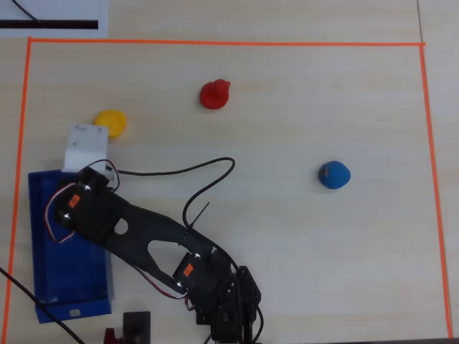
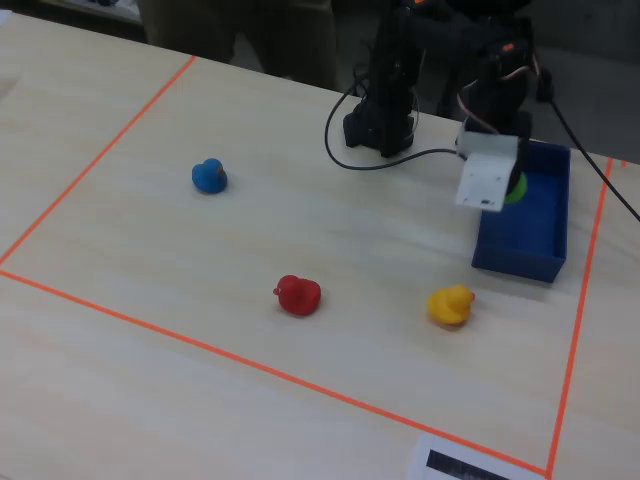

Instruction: Grasp green duck and put it into box.

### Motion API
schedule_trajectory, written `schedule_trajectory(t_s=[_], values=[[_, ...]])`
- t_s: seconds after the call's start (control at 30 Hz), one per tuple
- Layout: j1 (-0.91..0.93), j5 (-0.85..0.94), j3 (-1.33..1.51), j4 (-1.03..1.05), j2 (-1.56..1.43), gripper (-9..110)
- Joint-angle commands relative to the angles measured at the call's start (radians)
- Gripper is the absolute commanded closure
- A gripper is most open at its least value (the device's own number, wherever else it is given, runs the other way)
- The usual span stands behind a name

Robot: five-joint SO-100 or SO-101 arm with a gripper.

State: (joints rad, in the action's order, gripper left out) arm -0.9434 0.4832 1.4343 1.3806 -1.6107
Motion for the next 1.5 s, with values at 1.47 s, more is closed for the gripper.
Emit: schedule_trajectory(t_s=[1.47], values=[[0.549, 0.387, 0.551, -0.621, -0.643, 101]])
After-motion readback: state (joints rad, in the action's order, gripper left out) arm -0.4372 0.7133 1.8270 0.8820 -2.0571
